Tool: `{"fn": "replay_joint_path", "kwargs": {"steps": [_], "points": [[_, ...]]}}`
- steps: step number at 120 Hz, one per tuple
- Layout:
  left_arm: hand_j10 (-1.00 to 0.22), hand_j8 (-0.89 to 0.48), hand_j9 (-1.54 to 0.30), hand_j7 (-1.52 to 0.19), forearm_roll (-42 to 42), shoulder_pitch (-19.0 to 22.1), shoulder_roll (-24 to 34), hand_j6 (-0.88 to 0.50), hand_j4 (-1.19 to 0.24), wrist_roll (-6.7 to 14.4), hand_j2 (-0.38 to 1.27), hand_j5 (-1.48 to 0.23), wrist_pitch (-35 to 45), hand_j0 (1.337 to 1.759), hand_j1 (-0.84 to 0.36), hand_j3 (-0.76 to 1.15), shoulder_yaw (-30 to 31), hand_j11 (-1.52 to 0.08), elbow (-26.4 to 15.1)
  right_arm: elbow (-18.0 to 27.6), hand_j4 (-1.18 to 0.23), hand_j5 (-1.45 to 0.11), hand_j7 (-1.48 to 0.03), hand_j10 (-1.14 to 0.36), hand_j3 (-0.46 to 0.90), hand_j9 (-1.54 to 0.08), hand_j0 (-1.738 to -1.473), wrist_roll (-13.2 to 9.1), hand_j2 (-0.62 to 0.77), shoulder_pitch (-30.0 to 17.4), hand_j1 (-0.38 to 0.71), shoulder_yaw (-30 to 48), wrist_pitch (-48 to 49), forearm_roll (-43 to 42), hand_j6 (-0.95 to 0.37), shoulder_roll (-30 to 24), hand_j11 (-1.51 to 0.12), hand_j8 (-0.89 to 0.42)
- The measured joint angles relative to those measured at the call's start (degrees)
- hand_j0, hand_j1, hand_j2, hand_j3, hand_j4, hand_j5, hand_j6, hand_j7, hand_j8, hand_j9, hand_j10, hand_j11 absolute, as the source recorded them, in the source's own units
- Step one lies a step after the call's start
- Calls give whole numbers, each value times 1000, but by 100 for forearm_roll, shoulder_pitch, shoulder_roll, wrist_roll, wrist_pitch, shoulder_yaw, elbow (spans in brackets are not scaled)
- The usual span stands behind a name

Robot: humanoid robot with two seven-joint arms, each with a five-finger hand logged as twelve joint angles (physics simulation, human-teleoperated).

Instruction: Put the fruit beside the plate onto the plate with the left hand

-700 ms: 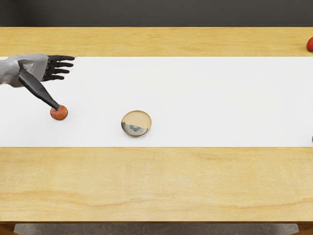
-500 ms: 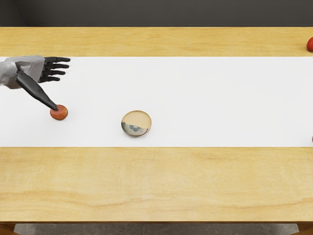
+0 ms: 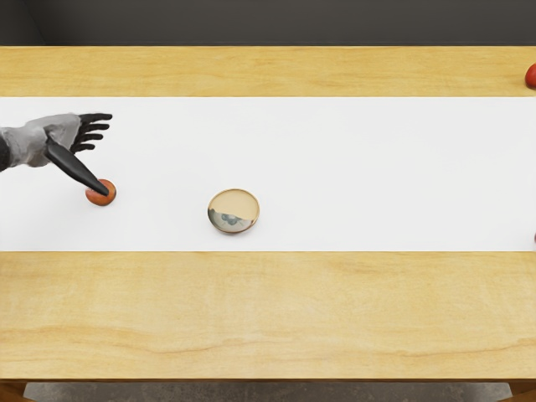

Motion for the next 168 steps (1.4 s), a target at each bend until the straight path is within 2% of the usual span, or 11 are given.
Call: {"fn": "replay_joint_path", "kwargs": {"steps": [12, 24, 36, 45, 56, 70, 92, 116, 135, 168], "points": [[-24, -25, -29, -29, -8, -75, -237, -25, -24, -78, 6, -29, 651, 1658, 324, 0, 386, -29, 59, 0, 0, 0, 0, 0, 0, 0, -1658, 0, 0, 0, -349, 0, 0, 1, 0, 0, 0, 0], [-65, -66, -83, -83, -24, -350, -493, -66, -65, -82, 14, -83, 1372, 1658, 274, 0, 967, -83, 44, -1, 0, 0, 0, 0, 0, 0, -1658, 0, 0, 1, -349, 0, 0, 0, 0, 0, 0, 0], [-100, -100, -128, -128, -178, -875, -926, -100, -100, 69, 21, -128, 2253, 1658, 232, 0, 1813, -128, -247, -1, 0, 0, 0, 0, 0, 0, -1658, 0, 0, 0, -349, 0, 0, 1, 0, 0, 0, 0], [-117, -117, -150, -150, -452, -969, -1012, -118, -117, 213, 24, -150, 2561, 1658, 211, 0, 2282, -150, -398, -1, 0, 0, 0, 0, 0, 0, -1658, 0, 0, 1, -349, 0, 0, 0, 0, 0, 0, 0], [-134, -134, -172, -172, -691, -1033, -1040, -134, -134, 399, 28, -173, 2731, 1658, 191, 0, 2577, -172, -580, -1, 0, 0, 0, 0, 0, 0, -1658, 0, 0, 0, -349, 0, 0, 1, 0, 0, 0, 0], [-172, -172, -222, -222, -839, -1192, -1116, -172, -171, 506, 35, -222, 2944, 1658, 145, 0, 2784, -222, -676, -1, 0, 0, 0, 0, 0, 0, -1658, 0, 0, 1, -349, 0, 0, 0, 0, 0, 0, 0], [-246, -247, -320, -320, -876, -1305, -1203, -247, -246, 549, 50, -320, 3231, 1658, 55, 0, 2995, -319, -668, -1, 0, 0, 0, 0, 0, 0, -1658, 0, 0, 0, -349, 0, 0, 1, 0, 0, 0, 0], [-319, -319, -415, -415, -899, -1528, -1637, -319, -319, 597, 65, -415, 3503, 1658, -33, 0, 3289, -414, -519, -1, 0, 0, 0, 0, 0, 0, -1658, 0, 0, 1, -349, 0, 0, 1, 0, 0, 0, 0], [-346, -346, -449, -449, -915, -1540, -1870, -346, -346, 608, 70, -449, 3962, 1658, -65, 0, 3439, -449, -502, -1, 0, 0, 0, 0, 0, 0, -1658, 0, 0, 1, -349, 0, 0, 1, 0, 0, 0, 0], [-363, -363, -472, -472, -965, -1506, -1988, -363, -363, 611, 74, -472, 4092, 1658, -86, 0, 3488, -472, -615, -1, 0, 0, 0, 0, 0, 0, -1658, 0, 0, 1, -349, 0, 0, 1, 0, 0, 0, 0]]}}
